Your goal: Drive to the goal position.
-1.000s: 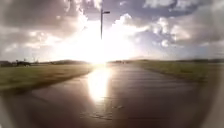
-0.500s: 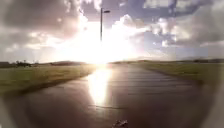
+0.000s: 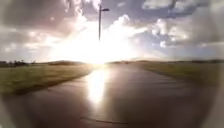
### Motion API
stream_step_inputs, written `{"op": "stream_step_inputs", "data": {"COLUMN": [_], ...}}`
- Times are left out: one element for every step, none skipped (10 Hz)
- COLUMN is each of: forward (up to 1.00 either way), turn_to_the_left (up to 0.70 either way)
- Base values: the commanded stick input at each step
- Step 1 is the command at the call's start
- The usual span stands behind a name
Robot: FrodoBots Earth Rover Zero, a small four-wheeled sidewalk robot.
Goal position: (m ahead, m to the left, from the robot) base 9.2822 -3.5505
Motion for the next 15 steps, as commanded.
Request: {"op": "stream_step_inputs", "data": {"forward": [0.70, 0.70, 0.70, 0.70, 0.70, 0.70, 0.70, 0.70, 0.70, 0.70, 0.70, 0.70, 0.70, 0.70, 0.70], "turn_to_the_left": [-0.14, -0.14, -0.14, -0.14, -0.14, -0.14, -0.14, -0.14, -0.14, -0.14, -0.14, -0.14, -0.14, -0.14, -0.14]}}
